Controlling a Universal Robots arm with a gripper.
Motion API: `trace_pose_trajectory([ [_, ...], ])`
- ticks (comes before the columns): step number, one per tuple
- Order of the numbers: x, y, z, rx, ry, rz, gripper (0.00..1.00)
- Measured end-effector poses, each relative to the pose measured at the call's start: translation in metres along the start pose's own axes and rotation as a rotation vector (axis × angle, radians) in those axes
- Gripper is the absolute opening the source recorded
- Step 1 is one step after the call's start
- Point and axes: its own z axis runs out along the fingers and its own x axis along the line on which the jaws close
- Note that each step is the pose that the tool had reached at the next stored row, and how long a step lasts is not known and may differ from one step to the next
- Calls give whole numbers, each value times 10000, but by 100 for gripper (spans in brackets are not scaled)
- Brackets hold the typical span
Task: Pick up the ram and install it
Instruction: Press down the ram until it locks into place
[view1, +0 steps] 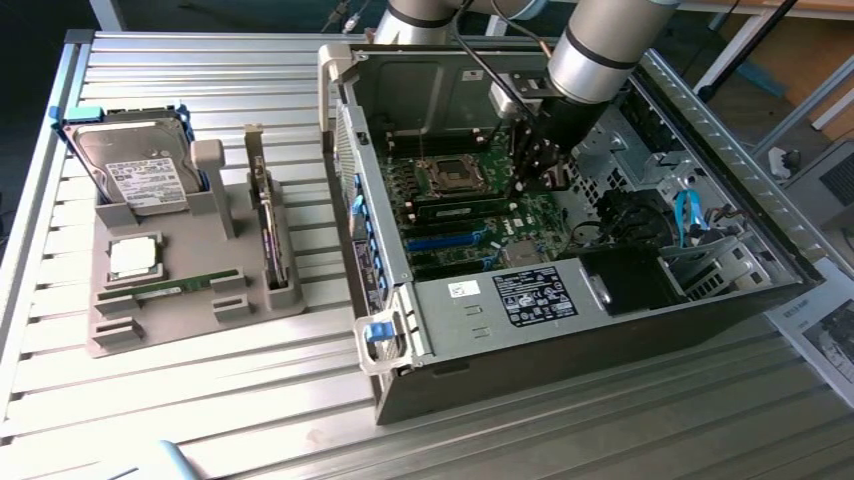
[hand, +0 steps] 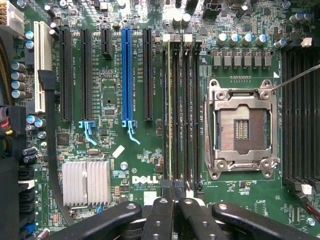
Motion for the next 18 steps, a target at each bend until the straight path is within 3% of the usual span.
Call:
trace_pose_trajectory([
  [18, -34, 41, 29, 0, -7, -1, 10],
])
